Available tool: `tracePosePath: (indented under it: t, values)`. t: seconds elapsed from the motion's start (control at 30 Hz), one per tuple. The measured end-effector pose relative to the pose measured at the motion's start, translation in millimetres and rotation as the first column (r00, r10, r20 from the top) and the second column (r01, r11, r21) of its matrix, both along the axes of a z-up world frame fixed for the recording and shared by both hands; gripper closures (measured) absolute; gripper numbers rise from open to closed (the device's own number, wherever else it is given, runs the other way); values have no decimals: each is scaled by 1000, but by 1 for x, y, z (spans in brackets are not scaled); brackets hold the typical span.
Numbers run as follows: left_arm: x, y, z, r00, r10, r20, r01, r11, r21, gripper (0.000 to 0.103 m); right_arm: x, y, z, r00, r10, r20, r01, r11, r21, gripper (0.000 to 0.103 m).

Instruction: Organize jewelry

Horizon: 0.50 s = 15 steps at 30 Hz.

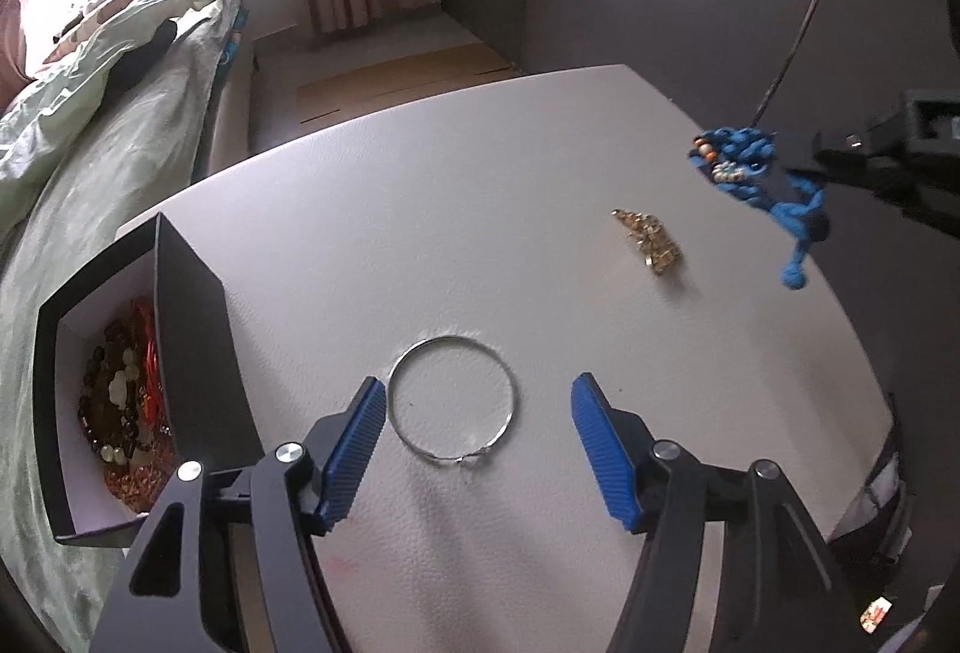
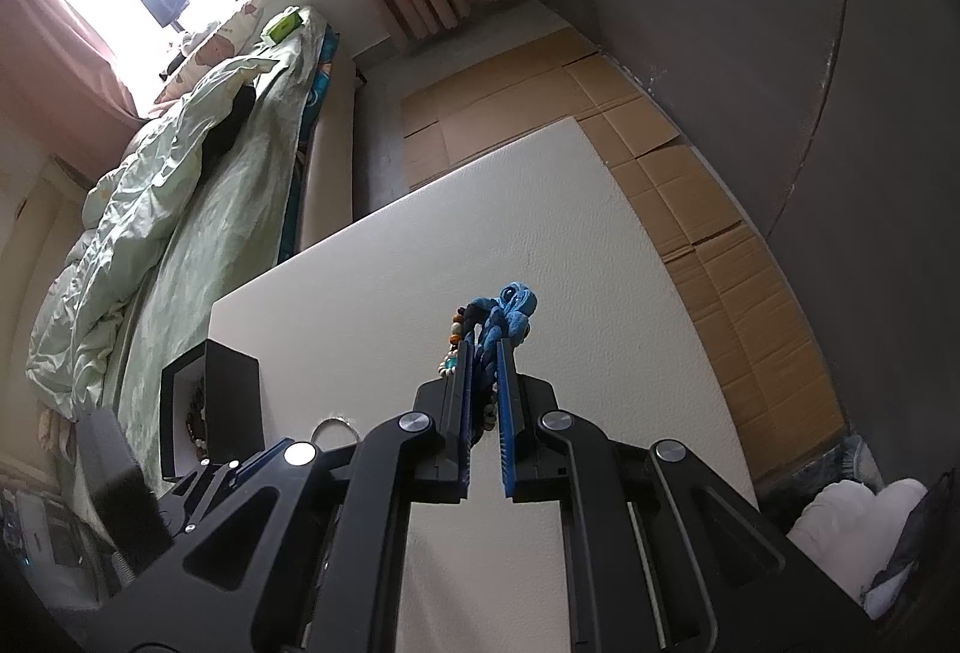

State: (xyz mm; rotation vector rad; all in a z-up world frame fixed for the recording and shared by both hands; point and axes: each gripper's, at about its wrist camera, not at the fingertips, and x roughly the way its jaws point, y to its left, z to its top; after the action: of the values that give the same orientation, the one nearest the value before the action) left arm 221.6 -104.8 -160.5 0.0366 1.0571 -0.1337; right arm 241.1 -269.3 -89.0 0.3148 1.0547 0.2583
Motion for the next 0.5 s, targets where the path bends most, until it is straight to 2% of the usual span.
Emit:
tracePosePath:
  t: [0.13,0.2,0.27,0.43,0.5]
  values:
    - [3,-1,-13,999,8,-33,-8,1000,16,43,-5,3,4,1000,10,11,-10,1000,4,94]
    - [3,0,-16,1000,12,-18,-12,1000,21,45,-6,5,5,1000,17,16,-17,1000,6,94]
    - [4,2,-15,999,29,-13,-29,999,31,58,-7,6,7,999,24,21,-24,1000,10,94]
    - [4,8,-12,1000,21,-20,-21,1000,7,60,-11,9,12,999,35,37,-35,999,12,94]
    - [5,9,-11,999,19,-30,-20,999,-29,60,-12,10,12,999,38,38,-38,999,12,94]
